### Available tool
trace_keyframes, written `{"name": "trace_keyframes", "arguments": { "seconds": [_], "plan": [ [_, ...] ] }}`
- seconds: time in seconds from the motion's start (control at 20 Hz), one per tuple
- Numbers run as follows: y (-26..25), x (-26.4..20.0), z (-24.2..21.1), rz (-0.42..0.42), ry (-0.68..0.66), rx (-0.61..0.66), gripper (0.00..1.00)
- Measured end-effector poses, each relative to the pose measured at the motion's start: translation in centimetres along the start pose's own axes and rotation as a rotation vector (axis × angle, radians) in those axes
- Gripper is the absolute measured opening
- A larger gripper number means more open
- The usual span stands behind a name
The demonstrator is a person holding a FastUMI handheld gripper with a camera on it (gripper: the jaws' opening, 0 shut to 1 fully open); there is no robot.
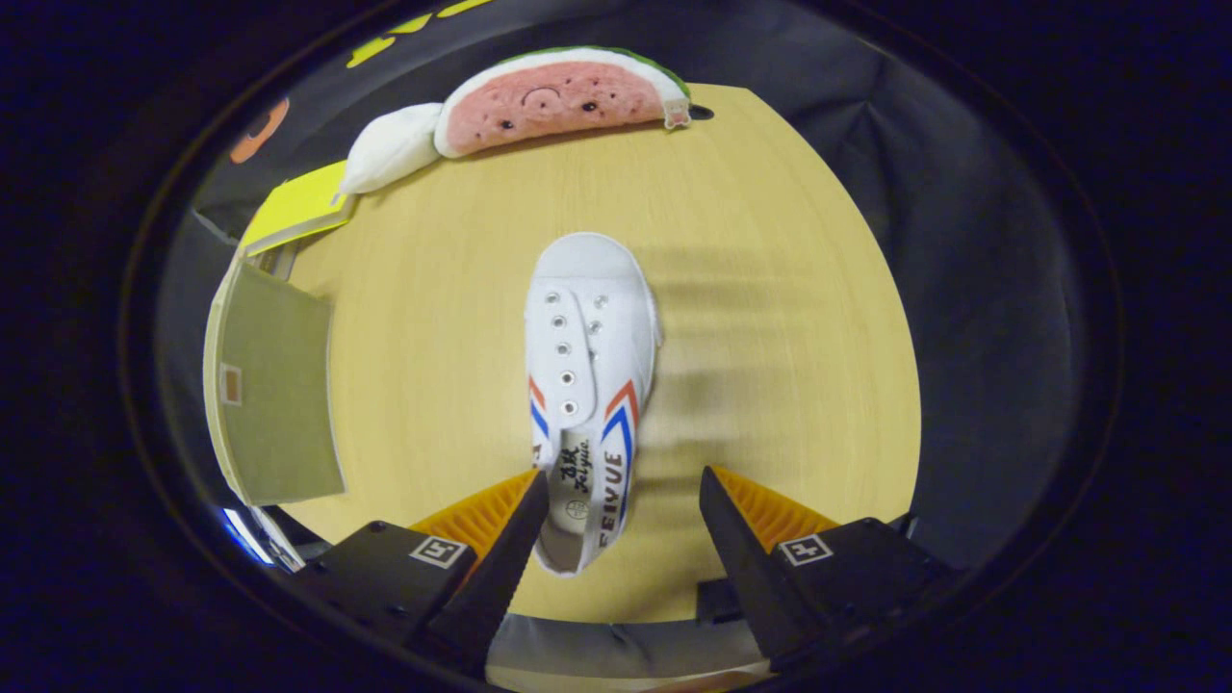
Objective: Open the storage box then place both shoes into the box .Put the left shoe in first, then the right shoe, with the right side of both shoes facing outward in a uniform manner.
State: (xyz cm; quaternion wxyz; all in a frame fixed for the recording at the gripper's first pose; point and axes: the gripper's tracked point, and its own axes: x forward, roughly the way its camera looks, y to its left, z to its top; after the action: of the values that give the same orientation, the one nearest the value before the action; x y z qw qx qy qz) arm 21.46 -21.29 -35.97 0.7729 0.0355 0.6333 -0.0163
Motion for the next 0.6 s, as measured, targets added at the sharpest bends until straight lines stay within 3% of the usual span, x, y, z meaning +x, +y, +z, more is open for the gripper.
{"name": "trace_keyframes", "arguments": {
  "seconds": [0.3, 0.35, 0.45, 0.55, 0.6],
  "plan": [
    [-0.6, 3.6, 1.7, -0.053, 0.057, -0.039, 0.97],
    [0.1, 3.9, 1.6, -0.029, 0.081, -0.055, 0.95],
    [1.0, 4.2, 1.8, 0.004, 0.070, -0.080, 0.66],
    [0.6, 3.8, 1.8, 0.013, 0.067, -0.053, 0.26],
    [0.4, 3.6, 1.9, 0.013, 0.073, -0.035, 0.21]
  ]
}}
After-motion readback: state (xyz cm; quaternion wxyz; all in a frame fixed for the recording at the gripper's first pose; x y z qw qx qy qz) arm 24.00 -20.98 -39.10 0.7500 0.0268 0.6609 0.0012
